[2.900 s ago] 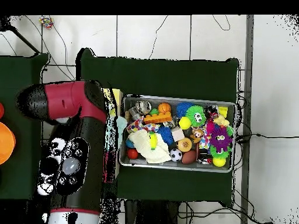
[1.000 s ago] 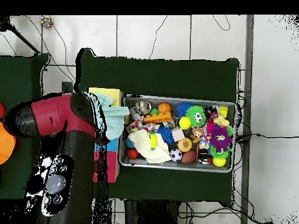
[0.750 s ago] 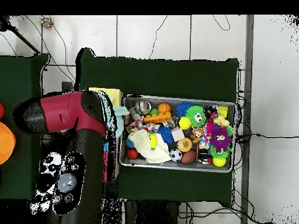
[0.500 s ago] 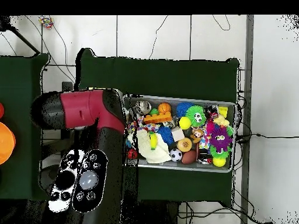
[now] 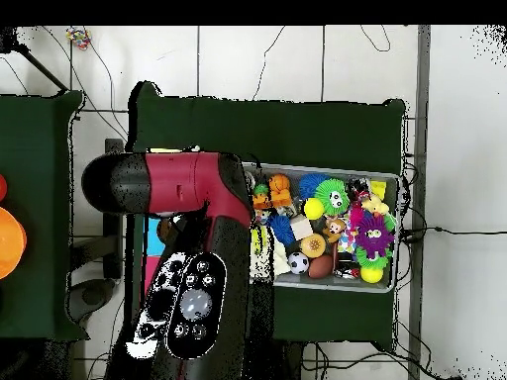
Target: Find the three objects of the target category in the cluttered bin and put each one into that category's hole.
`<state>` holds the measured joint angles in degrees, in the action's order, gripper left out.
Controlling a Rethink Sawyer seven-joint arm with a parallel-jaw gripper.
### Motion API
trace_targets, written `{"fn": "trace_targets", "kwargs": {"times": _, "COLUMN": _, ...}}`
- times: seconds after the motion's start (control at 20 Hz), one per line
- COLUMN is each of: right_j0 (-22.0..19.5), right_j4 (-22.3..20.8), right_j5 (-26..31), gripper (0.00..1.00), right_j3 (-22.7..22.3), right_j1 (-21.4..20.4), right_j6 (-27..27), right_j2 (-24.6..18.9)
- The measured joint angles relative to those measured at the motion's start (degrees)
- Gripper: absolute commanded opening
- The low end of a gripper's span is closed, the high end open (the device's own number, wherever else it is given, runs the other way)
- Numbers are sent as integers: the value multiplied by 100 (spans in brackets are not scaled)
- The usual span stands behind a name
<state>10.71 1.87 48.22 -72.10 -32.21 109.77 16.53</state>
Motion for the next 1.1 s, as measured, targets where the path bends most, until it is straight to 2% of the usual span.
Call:
{"fn": "trace_targets", "kwargs": {"times": 0.3, "right_j0": 71, "right_j4": -18, "right_j5": -1, "gripper": 0, "right_j3": -50, "right_j1": 48, "right_j6": 0, "right_j2": -1}}
{"fn": "trace_targets", "kwargs": {"times": 1.1, "right_j0": 626, "right_j4": -41, "right_j5": -1, "gripper": 0, "right_j3": -50, "right_j1": 109, "right_j6": 0, "right_j2": -2}}
